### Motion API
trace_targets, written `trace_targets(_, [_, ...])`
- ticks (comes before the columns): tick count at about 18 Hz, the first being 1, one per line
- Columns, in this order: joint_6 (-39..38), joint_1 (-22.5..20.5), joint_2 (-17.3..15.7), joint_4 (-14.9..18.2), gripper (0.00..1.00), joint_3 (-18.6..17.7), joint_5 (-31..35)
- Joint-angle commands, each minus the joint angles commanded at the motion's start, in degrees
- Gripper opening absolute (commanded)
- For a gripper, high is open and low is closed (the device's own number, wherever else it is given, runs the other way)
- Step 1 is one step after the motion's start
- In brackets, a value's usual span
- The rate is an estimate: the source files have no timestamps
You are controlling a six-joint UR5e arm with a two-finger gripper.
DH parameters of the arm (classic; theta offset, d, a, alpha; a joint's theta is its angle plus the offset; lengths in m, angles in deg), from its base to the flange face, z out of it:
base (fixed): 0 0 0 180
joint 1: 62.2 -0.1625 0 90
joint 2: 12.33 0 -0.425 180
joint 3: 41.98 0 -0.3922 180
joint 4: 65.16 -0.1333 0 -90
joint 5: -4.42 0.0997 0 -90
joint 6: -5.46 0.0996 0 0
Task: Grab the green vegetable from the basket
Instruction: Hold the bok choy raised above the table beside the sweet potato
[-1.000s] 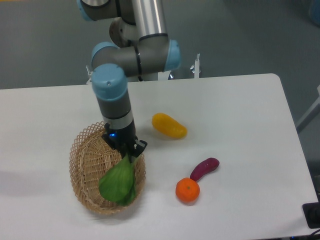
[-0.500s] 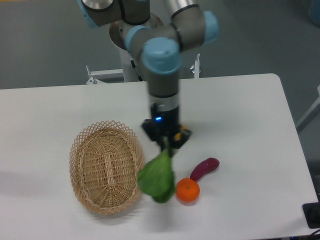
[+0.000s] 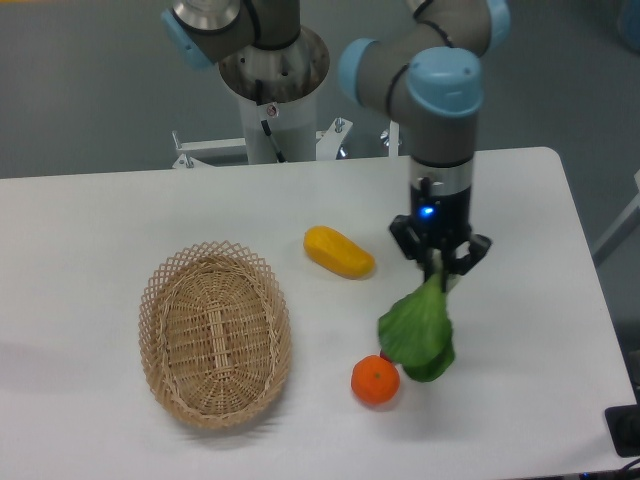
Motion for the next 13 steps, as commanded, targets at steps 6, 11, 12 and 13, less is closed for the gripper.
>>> trace_targets(6, [0.27, -1.15, 0.26, -0.09, 0.31, -0.09, 0.09])
trace_targets(11, [0.27, -1.14, 0.26, -0.09, 0.31, -0.09, 0.17])
trace_targets(12, [0.27, -1.15, 0.26, -0.09, 0.31, 0.0, 0.18])
trace_targets(13, [0.27, -1.15, 0.26, -0.09, 0.31, -0.09, 0.18])
